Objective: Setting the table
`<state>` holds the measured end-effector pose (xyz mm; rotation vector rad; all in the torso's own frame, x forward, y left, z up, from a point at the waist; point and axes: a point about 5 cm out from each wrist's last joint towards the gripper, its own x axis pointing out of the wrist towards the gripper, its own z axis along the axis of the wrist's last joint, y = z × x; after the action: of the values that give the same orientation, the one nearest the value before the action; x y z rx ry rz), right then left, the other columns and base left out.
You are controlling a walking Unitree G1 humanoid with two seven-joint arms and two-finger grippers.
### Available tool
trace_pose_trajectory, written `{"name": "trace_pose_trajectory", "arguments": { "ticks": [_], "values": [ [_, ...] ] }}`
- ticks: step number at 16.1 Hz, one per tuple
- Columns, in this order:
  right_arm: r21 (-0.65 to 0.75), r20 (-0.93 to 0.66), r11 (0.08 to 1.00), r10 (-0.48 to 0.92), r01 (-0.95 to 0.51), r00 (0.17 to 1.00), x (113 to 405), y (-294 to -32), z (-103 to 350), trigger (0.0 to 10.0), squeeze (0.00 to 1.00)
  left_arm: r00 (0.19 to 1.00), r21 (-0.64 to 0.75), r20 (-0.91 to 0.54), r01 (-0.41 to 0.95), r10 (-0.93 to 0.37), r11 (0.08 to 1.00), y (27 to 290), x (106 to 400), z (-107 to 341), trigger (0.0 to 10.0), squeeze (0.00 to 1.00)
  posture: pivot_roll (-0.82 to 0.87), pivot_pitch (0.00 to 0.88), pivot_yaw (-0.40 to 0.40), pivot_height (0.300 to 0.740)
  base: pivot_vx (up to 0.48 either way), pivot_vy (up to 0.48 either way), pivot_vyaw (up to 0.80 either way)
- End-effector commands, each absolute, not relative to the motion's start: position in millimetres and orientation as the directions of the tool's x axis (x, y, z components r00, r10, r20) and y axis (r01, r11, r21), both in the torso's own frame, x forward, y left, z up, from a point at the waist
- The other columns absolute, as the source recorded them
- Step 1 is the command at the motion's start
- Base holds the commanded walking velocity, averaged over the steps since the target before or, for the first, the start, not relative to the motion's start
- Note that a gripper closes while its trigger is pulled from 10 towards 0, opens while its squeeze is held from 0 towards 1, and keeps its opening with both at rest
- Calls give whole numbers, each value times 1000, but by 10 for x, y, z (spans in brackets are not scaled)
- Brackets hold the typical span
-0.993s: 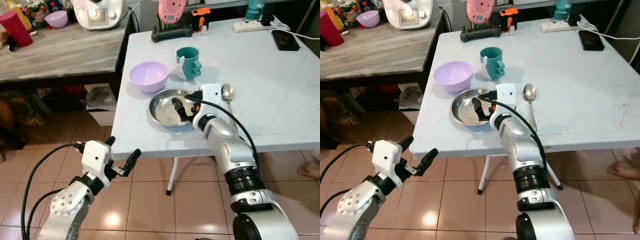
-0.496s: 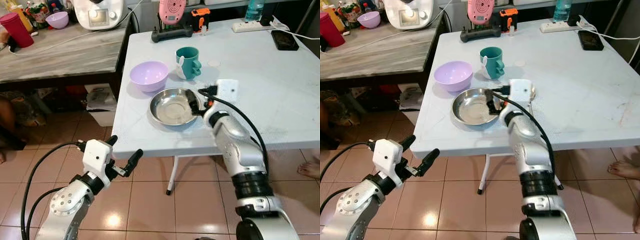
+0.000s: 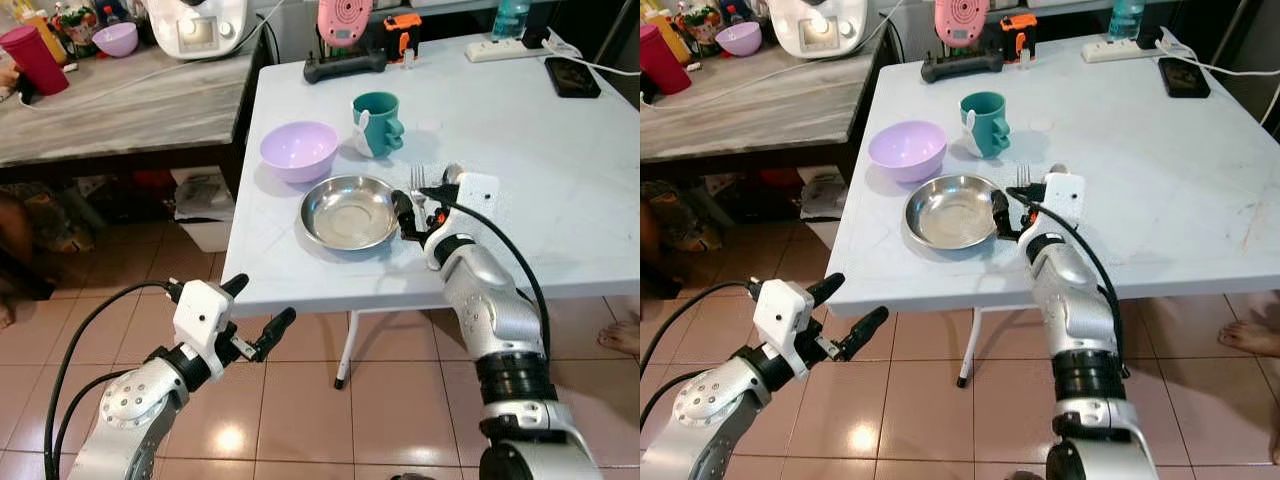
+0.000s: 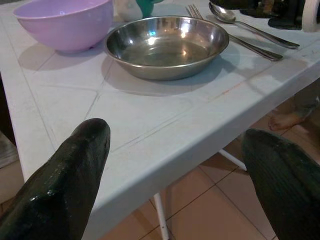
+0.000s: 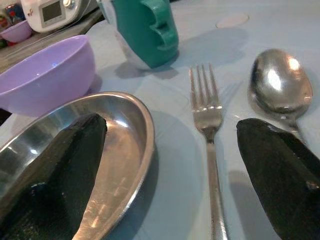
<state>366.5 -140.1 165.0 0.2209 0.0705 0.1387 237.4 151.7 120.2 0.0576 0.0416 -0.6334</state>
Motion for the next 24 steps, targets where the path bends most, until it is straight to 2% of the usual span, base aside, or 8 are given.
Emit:
{"name": "trace_pose_trajectory", "arguments": {
  "ticks": [1,4,5,7,9,10,12,24],
  "values": [
    [259,-38,954,169,-153,985,3717,-1331,1708,10000,0,805,56,-72,592,-588,804,1552,2371,1189,10000,0,-96,142,139,740,0,0,0],
    [271,-39,944,204,-186,978,3793,-1220,1746,10000,0,807,57,-75,590,-586,806,1552,2357,1181,10000,0,-87,142,134,740,0,0,0],
    [274,-52,941,219,-197,974,3814,-1157,1742,8510,0,810,57,-77,586,-582,808,1555,2349,1180,10000,0,-84,144,130,740,0,0,0],
    [275,-105,944,219,-183,970,3825,-1108,1655,1490,0,811,56,-77,584,-579,810,1552,2335,1178,10000,0,-81,145,128,740,0,0,0],
    [265,-133,948,216,-175,967,3798,-1091,1572,2980,0,813,55,-78,581,-577,812,1549,2320,1177,10000,0,-81,147,128,740,0,0,0],
    [266,-139,948,216,-174,966,3790,-1089,1553,3137,0,814,54,-79,580,-576,813,1551,2317,1176,10000,0,-81,147,128,740,0,0,0],
    [291,-159,945,198,-146,967,3789,-1150,1498,0,0,813,54,-80,582,-577,812,1548,2317,1183,10000,0,-83,151,130,740,0,0,0],
    [411,-231,904,232,-122,945,3728,-1205,1339,0,0,799,54,-78,601,-597,797,1552,2347,1179,10000,0,-89,151,133,740,0,0,0]
  ]
}}
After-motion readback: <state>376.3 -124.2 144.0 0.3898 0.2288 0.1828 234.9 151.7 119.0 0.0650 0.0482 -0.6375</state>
